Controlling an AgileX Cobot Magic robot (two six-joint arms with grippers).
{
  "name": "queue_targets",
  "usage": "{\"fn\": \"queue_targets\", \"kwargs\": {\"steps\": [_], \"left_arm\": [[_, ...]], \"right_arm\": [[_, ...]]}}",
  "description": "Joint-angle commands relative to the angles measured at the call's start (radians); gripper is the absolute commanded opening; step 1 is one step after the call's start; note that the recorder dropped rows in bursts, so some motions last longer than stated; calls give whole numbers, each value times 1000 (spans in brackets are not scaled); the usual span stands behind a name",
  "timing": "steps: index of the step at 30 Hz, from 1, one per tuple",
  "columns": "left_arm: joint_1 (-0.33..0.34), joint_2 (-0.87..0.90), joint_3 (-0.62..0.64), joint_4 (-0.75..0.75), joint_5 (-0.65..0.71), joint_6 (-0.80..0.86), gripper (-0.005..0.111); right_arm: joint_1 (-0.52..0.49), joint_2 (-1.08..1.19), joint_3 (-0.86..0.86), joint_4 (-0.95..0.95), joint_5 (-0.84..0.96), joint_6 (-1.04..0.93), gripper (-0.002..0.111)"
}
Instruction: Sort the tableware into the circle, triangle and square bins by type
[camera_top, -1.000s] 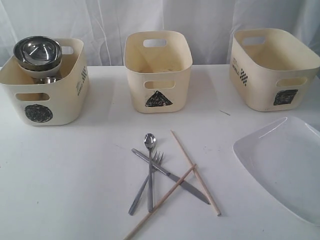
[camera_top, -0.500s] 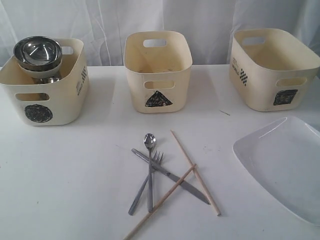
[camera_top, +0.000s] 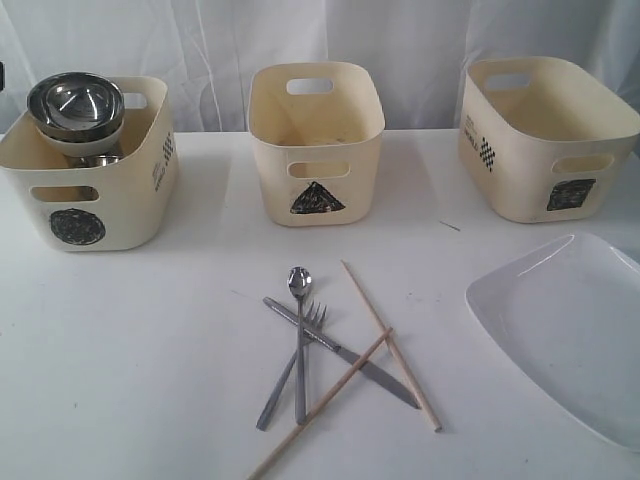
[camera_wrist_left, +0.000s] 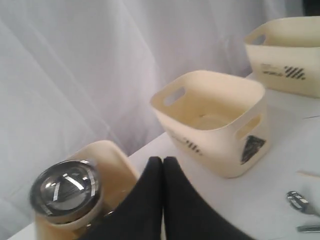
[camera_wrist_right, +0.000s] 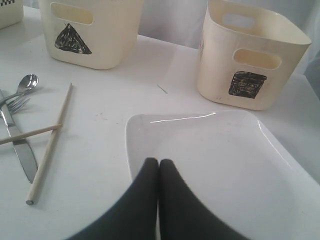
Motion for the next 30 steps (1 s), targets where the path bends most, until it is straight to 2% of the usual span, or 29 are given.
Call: {"fn": "queue_targets", "kwargs": {"steps": [1, 4, 7, 9, 11, 12, 14, 16, 18, 20, 23, 27, 30], "left_arm": [[1, -50, 1, -14, -137, 189, 0], [1, -96, 1, -14, -160, 322, 0], [1, -133, 1, -14, -157, 318, 0], [1, -145, 4, -14, -155, 243, 0], [1, -160, 17, 9, -193, 38, 0], [1, -172, 32, 82, -206, -131, 0], [16, -200, 73, 302, -200, -507, 0], [65, -232, 132, 566, -136, -949, 0], [121, -266, 198, 736, -56, -1272, 0], [180, -314, 289, 819, 0, -1389, 0], [225, -405, 435, 854, -16, -1401, 0], [233, -567, 557, 915, -31, -1418, 0], [233, -694, 630, 1024, -14, -1509, 0]], "right_arm": [[1, -6, 4, -3, -4, 3, 0], [1, -6, 4, -3, -4, 3, 0], [1, -6, 4, -3, -4, 3, 0], [1, -6, 4, -3, -4, 3, 0], [1, -6, 4, -3, -4, 3, 0], [1, -6, 4, -3, -4, 3, 0], [1, -6, 4, -3, -4, 3, 0], [1, -6, 4, -3, -4, 3, 0], [1, -6, 4, -3, -4, 3, 0], [1, -6, 4, -3, -4, 3, 0], [1, -6, 4, -3, -4, 3, 0], [1, -6, 4, -3, -4, 3, 0], [1, -6, 4, -3, -4, 3, 0]]}}
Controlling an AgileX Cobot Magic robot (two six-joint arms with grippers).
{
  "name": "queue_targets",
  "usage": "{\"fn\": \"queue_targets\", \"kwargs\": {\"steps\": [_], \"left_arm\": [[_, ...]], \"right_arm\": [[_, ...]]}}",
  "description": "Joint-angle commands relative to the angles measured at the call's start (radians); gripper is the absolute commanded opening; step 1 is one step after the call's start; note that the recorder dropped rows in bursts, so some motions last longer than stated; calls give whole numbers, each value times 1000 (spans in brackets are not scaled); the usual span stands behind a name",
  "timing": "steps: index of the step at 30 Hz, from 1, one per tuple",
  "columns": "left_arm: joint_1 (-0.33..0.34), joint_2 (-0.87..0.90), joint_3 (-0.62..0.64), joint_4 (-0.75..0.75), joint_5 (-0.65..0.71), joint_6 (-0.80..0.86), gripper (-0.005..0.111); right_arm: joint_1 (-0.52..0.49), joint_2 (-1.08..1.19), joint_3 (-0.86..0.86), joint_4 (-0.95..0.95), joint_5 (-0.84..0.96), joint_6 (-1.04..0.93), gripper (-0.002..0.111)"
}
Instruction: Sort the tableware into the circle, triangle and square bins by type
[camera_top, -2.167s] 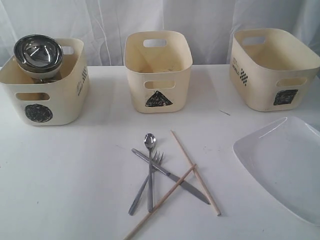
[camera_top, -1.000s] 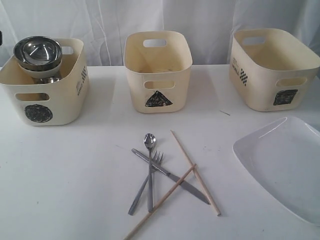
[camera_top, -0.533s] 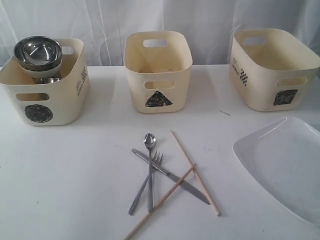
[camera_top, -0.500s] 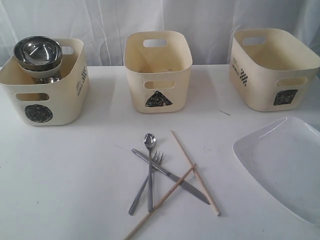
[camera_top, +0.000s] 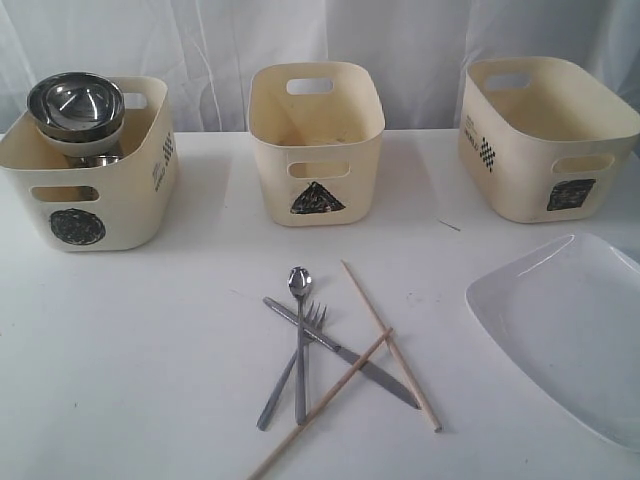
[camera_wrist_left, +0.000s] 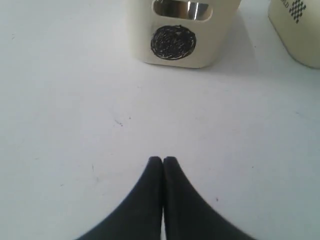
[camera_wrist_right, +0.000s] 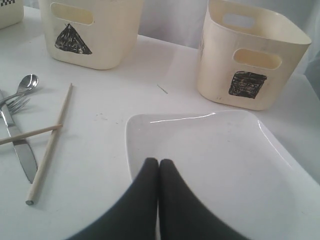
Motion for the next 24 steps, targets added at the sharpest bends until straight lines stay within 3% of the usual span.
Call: {"fn": "queue_targets", "kwargs": {"steps": [1, 4, 11, 17, 24], "left_arm": [[3, -190, 106, 137, 35, -150, 0], [3, -282, 130, 199, 82, -225, 0], [1, -282, 130, 230, 82, -147, 0], [1, -282, 117, 124, 264, -158, 0], [1, -282, 119, 195, 225, -223, 0]], "right_arm": [[1, -6, 4, -3, -4, 3, 0], [1, -6, 4, -3, -4, 3, 0], [1, -6, 4, -3, -4, 3, 0], [1, -6, 4, -3, -4, 3, 0], [1, -6, 4, -3, -4, 3, 0]]}}
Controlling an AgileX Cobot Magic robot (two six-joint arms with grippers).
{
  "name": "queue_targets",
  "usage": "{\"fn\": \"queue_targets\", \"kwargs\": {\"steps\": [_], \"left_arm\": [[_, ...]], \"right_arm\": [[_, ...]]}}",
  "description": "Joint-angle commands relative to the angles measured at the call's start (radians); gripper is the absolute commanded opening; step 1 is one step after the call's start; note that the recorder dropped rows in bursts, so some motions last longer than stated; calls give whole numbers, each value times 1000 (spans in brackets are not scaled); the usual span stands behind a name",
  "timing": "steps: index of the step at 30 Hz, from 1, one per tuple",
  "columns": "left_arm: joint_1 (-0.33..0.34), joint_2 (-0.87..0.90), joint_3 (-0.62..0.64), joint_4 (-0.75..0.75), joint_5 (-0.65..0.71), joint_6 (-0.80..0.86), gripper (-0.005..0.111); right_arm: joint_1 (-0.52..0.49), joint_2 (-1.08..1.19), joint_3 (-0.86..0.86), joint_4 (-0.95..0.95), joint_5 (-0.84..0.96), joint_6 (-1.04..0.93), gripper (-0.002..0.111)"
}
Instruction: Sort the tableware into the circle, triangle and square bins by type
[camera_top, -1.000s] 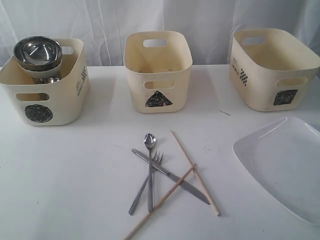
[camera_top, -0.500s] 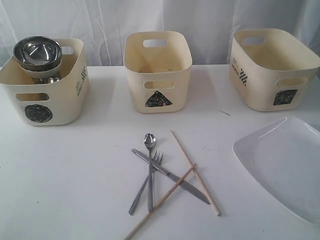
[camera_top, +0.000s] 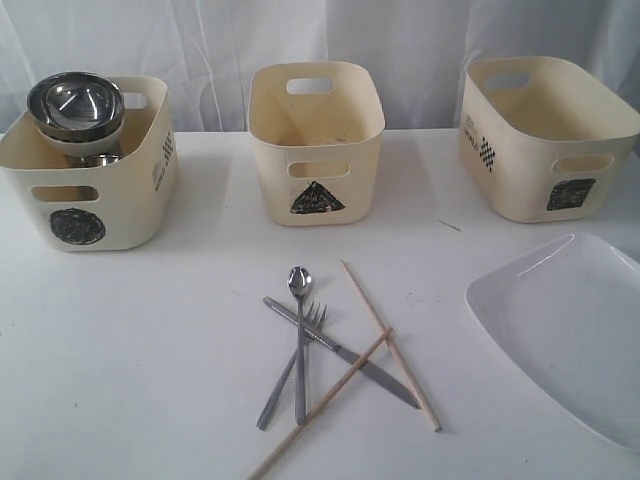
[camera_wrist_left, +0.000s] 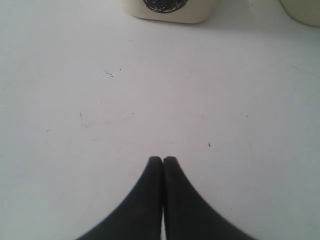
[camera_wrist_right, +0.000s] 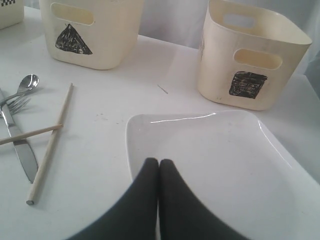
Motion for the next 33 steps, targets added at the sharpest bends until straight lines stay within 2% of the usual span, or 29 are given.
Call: {"fn": "queue_targets", "kwargs": {"steps": [1, 20, 21, 22, 24, 25, 29, 33], "left_arm": [[0, -3, 9, 63, 13, -66, 0], [0, -3, 9, 80, -8, -73, 0], [0, -3, 9, 80, -8, -73, 0], [0, -3, 9, 80, -8, -73, 0], [0, -3, 9, 80, -8, -73, 0], [0, -3, 9, 80, -8, -73, 0], [0, -3, 9, 80, -8, -73, 0], [0, -3, 9, 78, -8, -73, 0]], "right_arm": [[1, -6, 4, -3, -4, 3, 0], [1, -6, 4, -4, -18, -10, 0], [1, -6, 4, -4, -52, -10, 0], [1, -6, 4, 61, -168, 48, 0], [1, -6, 4, 233, -346, 245, 0], [1, -6, 4, 245, -413, 296, 0], [1, -6, 4, 257, -803, 313, 0], [1, -6, 4, 261, -928, 313, 0]]}}
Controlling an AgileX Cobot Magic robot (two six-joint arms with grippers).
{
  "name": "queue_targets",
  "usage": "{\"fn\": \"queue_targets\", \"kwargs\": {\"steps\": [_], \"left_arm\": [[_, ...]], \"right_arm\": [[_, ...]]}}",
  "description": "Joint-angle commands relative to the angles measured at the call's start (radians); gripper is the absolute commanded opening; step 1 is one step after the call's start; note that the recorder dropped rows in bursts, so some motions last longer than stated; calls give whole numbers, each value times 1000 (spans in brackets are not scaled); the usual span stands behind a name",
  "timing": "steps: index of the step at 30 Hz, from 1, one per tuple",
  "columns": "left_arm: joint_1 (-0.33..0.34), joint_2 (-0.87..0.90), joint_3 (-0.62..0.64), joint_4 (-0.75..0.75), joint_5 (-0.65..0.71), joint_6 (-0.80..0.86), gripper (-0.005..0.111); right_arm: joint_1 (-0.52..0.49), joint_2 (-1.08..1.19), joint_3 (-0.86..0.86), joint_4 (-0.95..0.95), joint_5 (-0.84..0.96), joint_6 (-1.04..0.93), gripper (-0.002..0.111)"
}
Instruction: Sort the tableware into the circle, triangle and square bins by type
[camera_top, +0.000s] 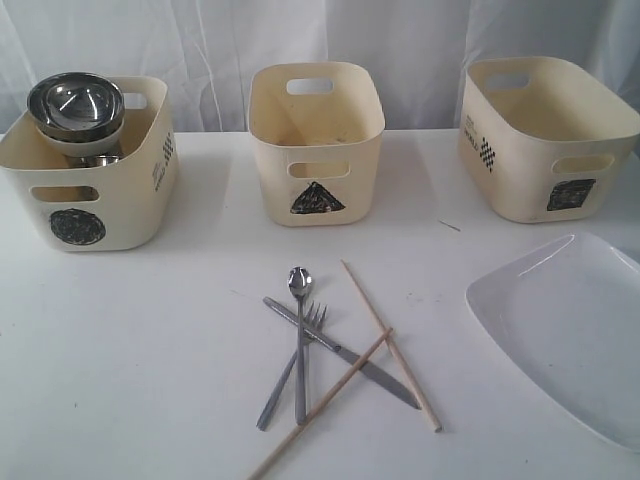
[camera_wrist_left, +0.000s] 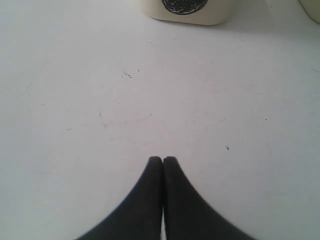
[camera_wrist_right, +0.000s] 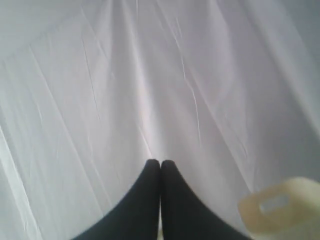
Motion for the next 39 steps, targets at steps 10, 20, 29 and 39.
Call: {"fn": "queue_targets", "kwargs": {"steps": [10, 20, 29, 39], "left_arm": [[0, -3, 9, -2, 13, -7, 0], [0, -3, 9, -2, 13, -7, 0], [0, -3, 9, -2, 13, -7, 0], [0, -3, 9, -2, 13, -7, 0]], "right_arm": [[1, 80, -205, 139, -289, 211, 0], [1, 893, -776, -789, -2, 127, 0], [10, 1307, -917, -742, 1035, 1, 0], [353, 1401, -1018, 52, 1112, -352, 0]]}}
